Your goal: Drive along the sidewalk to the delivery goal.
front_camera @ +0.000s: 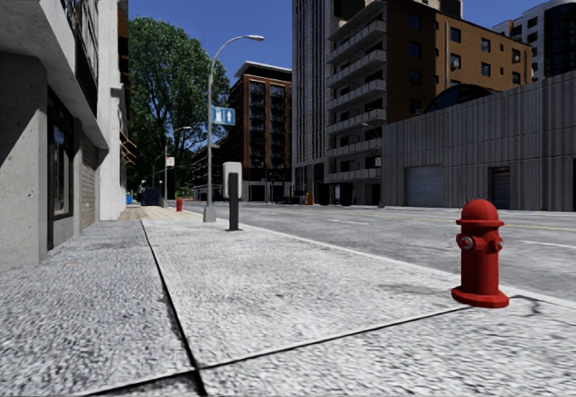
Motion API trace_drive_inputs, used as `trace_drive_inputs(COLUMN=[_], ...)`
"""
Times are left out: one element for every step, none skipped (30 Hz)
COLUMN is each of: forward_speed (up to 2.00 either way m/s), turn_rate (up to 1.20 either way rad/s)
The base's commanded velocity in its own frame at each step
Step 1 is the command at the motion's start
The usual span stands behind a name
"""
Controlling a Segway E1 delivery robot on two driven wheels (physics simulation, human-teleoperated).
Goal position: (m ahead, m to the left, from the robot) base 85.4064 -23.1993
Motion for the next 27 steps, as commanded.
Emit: trace_drive_inputs(forward_speed=[1.98,1.98,1.98,1.98,1.98,1.98,1.98,1.98,1.98,1.98,1.98,1.98,1.98,1.98,1.98,1.98,1.98,1.98,1.98,1.98,1.98,1.98,1.98,1.98,1.98,1.98,1.98], turn_rate=[0.34,0.42,0.42,0.45,0.45,0.45,0.45,0.45,0.45,0.45,0.45,0.45,0.45,0.45,0.45,0.45,0.45,0.45,0.45,0.45,0.45,0.45,0.45,0.45,0.45,0.45,0.45])
